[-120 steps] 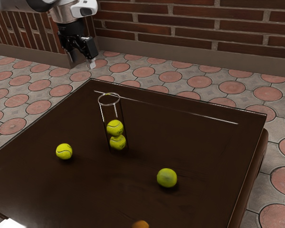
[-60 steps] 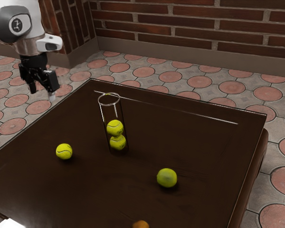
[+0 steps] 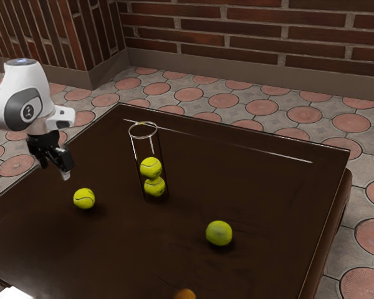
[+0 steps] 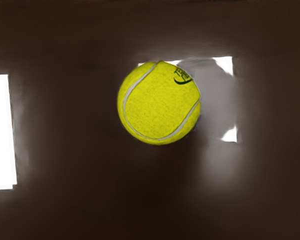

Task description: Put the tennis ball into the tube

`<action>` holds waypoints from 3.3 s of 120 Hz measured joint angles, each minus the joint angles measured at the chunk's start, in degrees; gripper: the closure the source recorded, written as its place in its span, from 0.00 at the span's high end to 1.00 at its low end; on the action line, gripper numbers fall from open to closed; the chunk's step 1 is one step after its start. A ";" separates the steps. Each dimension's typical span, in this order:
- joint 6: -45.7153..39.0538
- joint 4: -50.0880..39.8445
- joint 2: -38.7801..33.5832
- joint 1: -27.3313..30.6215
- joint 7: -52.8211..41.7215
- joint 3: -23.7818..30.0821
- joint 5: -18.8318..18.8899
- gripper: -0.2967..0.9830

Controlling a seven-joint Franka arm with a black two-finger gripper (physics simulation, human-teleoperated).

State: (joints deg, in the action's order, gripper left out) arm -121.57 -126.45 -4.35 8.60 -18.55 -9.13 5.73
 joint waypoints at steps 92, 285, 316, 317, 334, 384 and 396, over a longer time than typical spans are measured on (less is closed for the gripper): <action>-17.06 2.71 19.87 0.62 -6.34 0.07 -9.49 0.77; 19.52 38.24 15.13 -10.15 -9.32 3.25 -9.78 0.44; 20.63 43.05 20.27 -11.17 -9.86 4.03 -12.28 0.44; 20.63 43.25 20.51 -11.21 -9.88 4.04 -12.35 0.44; 20.57 45.18 22.88 -11.48 -10.05 4.05 -13.05 0.44; 20.73 45.40 23.19 -11.50 -10.28 4.06 -13.87 0.51; 20.80 45.40 23.19 -11.50 -10.34 4.08 -13.97 0.55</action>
State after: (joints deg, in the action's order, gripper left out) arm -100.77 -81.06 18.84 -2.91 -28.90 -5.05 -8.24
